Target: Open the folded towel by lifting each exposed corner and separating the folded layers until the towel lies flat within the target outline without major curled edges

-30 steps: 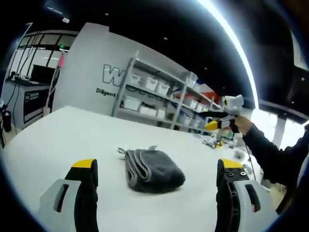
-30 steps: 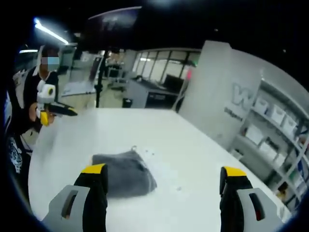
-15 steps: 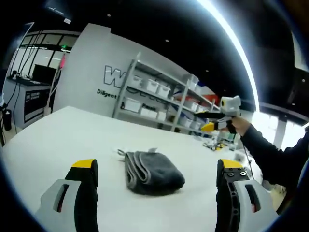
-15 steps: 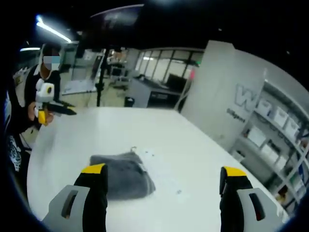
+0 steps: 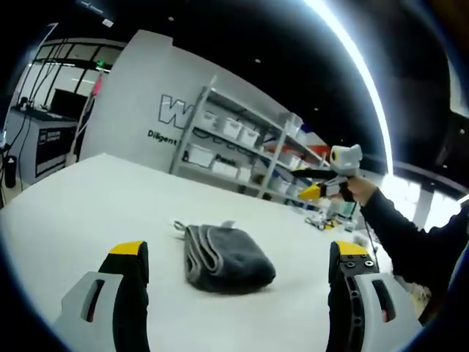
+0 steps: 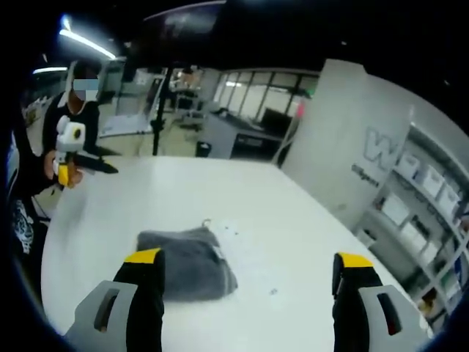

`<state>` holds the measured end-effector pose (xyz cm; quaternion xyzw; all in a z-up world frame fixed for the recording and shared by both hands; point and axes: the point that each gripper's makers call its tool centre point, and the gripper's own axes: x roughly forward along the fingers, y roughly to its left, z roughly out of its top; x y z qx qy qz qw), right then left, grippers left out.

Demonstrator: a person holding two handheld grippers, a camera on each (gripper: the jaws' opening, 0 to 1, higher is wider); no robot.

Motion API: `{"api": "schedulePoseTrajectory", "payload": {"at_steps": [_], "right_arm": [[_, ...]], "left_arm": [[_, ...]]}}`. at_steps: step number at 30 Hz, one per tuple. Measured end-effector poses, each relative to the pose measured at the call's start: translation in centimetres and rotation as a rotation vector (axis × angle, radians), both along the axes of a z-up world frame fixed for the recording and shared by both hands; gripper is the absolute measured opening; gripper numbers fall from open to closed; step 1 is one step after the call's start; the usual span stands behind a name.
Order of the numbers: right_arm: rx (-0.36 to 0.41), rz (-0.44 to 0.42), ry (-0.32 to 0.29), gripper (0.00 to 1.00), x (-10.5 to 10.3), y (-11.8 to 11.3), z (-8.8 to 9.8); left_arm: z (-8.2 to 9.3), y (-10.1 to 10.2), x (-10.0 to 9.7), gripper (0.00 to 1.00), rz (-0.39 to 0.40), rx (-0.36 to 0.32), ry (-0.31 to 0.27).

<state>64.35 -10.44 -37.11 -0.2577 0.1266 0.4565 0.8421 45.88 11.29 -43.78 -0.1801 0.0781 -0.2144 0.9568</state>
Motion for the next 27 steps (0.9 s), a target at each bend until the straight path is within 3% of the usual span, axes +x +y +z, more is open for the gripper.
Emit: {"api": "schedulePoseTrajectory", "payload": {"at_steps": [27], "right_arm": [[-0.088, 0.054, 0.005, 0.96, 2.2, 1.7, 0.4]], "left_arm": [[-1.9, -2.4, 0.9, 0.99, 0.001, -0.142, 0.063]]}}
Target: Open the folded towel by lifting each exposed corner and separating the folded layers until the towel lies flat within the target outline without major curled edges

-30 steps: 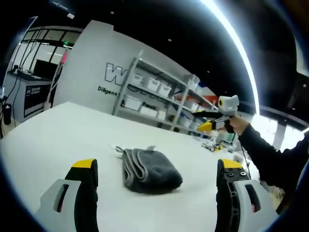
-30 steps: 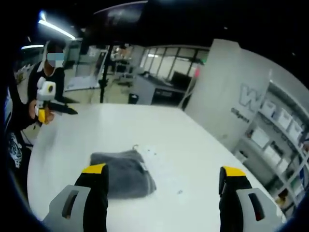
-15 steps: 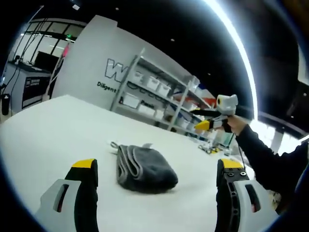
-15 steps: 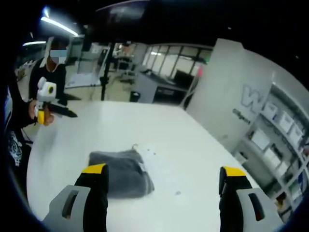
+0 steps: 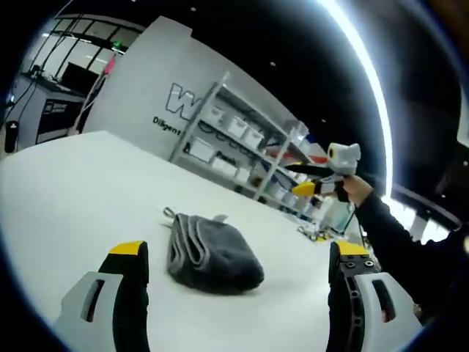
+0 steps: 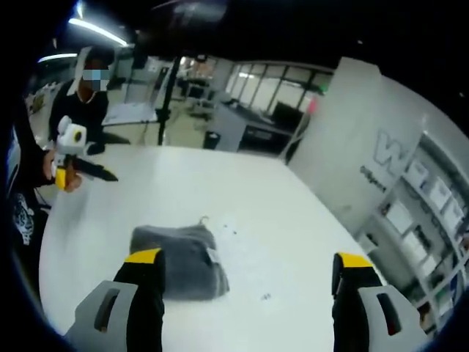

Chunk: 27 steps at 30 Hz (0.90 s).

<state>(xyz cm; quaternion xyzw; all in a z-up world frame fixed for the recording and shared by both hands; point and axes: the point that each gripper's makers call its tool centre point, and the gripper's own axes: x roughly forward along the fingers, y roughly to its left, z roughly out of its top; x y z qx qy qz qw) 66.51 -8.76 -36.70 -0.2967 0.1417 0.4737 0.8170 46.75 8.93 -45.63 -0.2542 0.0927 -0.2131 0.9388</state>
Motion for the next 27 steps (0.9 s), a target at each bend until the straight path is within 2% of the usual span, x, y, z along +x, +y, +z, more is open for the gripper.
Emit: {"api": "schedulePoseTrajectory", "payload": {"at_steps": [10, 16, 21, 27], "right_arm": [[-0.026, 0.012, 0.024, 0.94, 0.6, 0.3, -0.6], [-0.053, 0.018, 0.032, 0.93, 1.2, 0.7, -0.7], [-0.07, 0.04, 0.034, 0.93, 1.3, 1.6, -0.7], [-0.106, 0.066, 0.055, 0.91, 1.5, 2.6, -1.6]], "left_arm": [[-0.2, -1.0, 0.3, 0.99, -0.007, -0.034, 0.009], [-1.0, -1.7, 0.9, 0.99, -0.012, -0.056, 0.029], [-1.4, -2.3, 0.9, 0.99, -0.017, -0.066, 0.036], [-1.9, -2.7, 1.3, 0.96, -0.019, -0.092, 0.053]]}}
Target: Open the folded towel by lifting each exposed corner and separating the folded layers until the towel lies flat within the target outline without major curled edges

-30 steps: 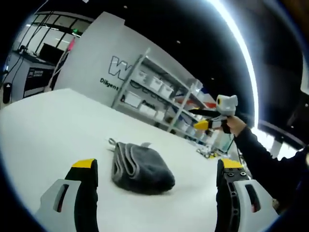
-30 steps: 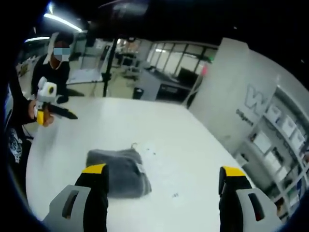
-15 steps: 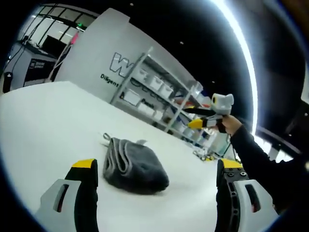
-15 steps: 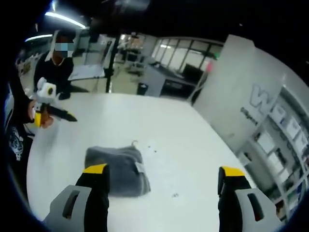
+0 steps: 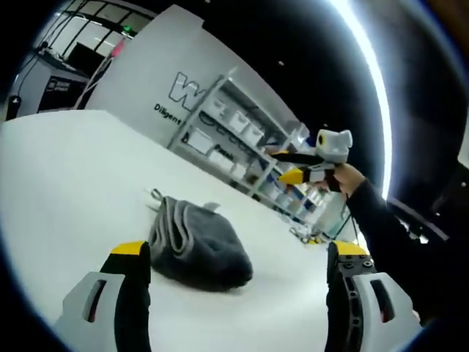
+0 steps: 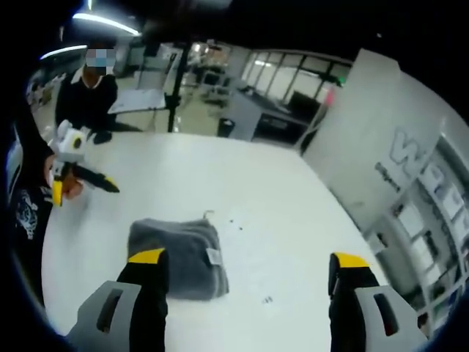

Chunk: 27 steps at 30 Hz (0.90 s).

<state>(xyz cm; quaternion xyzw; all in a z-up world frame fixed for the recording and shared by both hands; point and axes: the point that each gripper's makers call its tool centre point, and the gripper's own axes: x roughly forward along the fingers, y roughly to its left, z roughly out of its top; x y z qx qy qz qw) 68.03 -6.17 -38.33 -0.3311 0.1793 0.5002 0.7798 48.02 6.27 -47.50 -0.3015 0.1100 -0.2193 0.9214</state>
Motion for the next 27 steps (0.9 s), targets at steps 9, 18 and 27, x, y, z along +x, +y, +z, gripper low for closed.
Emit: {"api": "schedulePoseTrajectory", "payload": {"at_steps": [9, 18, 27], "right_arm": [[-0.025, 0.027, 0.016, 0.89, 0.5, 0.8, -0.6], [-0.045, 0.041, 0.028, 0.84, 0.7, 1.3, -0.6], [-0.08, 0.082, 0.054, 0.83, 0.5, 2.5, -1.9]], "left_arm": [[-0.3, -0.2, 0.7, 0.95, 0.006, -0.047, 0.018], [-0.4, -1.5, 0.8, 0.93, -0.016, -0.084, 0.035], [-1.9, -1.7, 1.5, 0.89, -0.015, -0.106, 0.077]]}}
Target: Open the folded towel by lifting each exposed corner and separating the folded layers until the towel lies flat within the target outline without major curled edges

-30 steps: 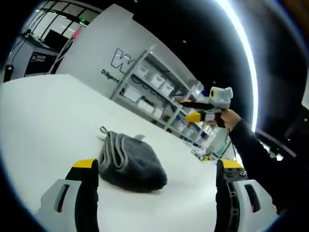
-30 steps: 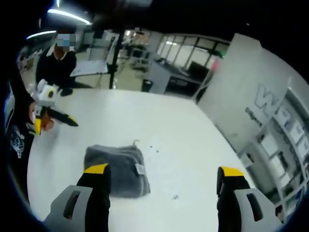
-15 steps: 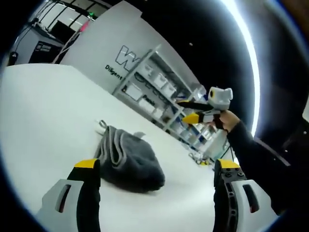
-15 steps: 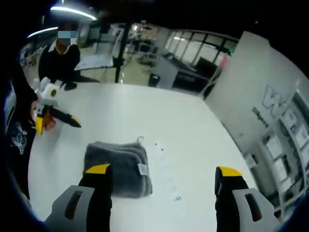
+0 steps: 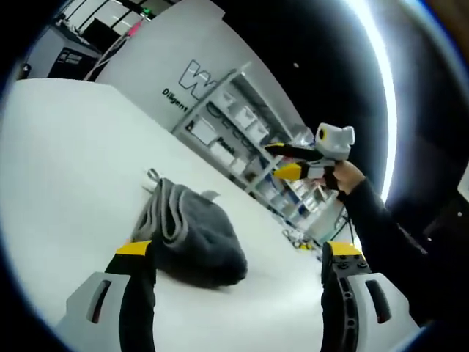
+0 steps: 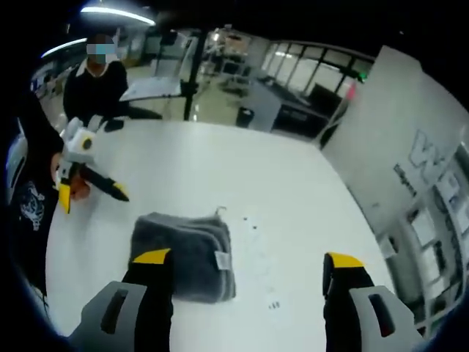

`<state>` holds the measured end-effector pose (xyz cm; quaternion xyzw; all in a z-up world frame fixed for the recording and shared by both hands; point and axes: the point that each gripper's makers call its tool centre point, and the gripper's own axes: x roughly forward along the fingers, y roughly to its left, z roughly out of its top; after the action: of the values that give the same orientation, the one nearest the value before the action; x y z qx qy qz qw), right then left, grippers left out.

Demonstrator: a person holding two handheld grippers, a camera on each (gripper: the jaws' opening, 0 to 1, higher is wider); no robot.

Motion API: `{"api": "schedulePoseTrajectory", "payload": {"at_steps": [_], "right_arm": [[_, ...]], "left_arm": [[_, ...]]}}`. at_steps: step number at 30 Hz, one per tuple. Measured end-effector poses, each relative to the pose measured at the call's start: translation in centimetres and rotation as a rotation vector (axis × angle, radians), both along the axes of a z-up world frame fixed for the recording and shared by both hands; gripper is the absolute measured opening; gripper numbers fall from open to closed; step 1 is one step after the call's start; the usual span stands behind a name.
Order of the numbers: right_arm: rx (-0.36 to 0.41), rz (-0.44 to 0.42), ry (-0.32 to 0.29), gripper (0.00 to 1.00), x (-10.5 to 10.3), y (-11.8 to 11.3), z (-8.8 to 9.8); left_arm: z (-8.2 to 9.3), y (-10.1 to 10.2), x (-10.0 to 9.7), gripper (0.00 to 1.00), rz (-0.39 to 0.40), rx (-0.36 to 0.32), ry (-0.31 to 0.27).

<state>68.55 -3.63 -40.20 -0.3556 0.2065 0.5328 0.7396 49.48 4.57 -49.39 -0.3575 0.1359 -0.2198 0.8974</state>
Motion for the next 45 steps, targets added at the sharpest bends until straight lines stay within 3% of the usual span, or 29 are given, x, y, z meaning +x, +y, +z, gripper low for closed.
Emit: {"api": "schedulePoseTrajectory", "payload": {"at_steps": [11, 18, 29, 45], "right_arm": [[-0.032, 0.011, 0.019, 0.78, 0.9, 0.5, -1.8], [-0.032, 0.068, 0.061, 0.74, 0.1, 1.5, -2.3], [-0.072, 0.101, 0.114, 0.72, -0.1, 2.7, -3.5], [-0.116, 0.068, 0.176, 0.71, 1.2, 3.3, -6.9]], "left_arm": [[-1.3, -0.7, 0.7, 0.86, -0.021, -0.041, 0.035], [-1.2, -0.6, 0.9, 0.84, -0.016, -0.044, 0.034], [-2.3, -0.3, 1.6, 0.85, 0.034, -0.064, 0.071], [-3.5, 0.3, 2.4, 0.82, 0.069, -0.06, 0.101]]}}
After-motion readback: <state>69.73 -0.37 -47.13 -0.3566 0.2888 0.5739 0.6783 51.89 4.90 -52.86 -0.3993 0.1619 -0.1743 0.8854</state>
